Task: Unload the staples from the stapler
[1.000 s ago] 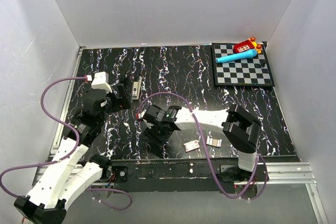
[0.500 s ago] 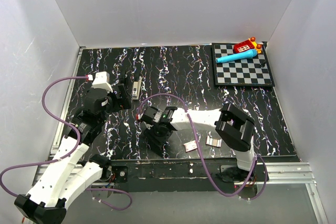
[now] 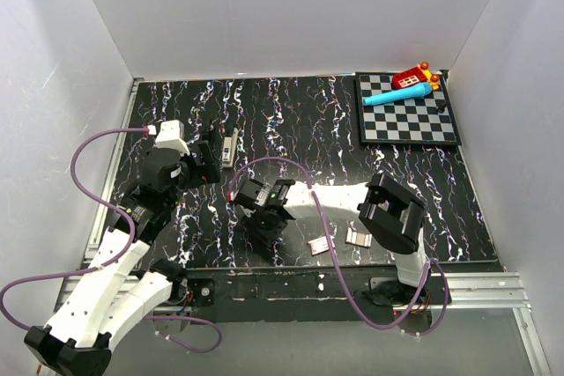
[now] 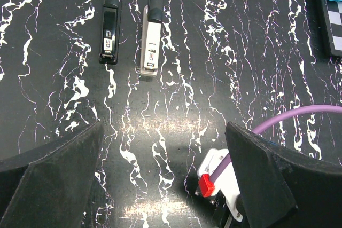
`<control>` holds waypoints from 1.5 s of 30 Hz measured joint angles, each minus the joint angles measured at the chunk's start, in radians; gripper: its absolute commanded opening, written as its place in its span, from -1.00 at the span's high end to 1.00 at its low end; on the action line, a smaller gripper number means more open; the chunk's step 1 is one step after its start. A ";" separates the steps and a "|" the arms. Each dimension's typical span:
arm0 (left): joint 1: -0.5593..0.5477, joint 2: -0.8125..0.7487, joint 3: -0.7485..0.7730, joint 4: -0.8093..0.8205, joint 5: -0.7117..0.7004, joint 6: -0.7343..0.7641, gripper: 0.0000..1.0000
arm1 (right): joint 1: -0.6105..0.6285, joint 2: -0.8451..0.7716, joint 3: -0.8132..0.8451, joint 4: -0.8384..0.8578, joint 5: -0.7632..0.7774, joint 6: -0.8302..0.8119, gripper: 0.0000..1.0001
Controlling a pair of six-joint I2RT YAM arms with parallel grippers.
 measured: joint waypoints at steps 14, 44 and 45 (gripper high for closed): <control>0.000 0.000 0.000 0.000 0.000 0.000 -0.96 | 0.031 0.042 0.057 -0.035 0.070 0.003 0.32; 0.000 -0.002 0.000 0.000 0.000 0.004 -0.96 | 0.029 -0.190 0.007 -0.092 0.220 0.063 0.64; 0.000 -0.003 0.000 0.000 0.000 0.004 -0.96 | 0.026 -0.210 -0.012 -0.092 0.229 0.069 0.65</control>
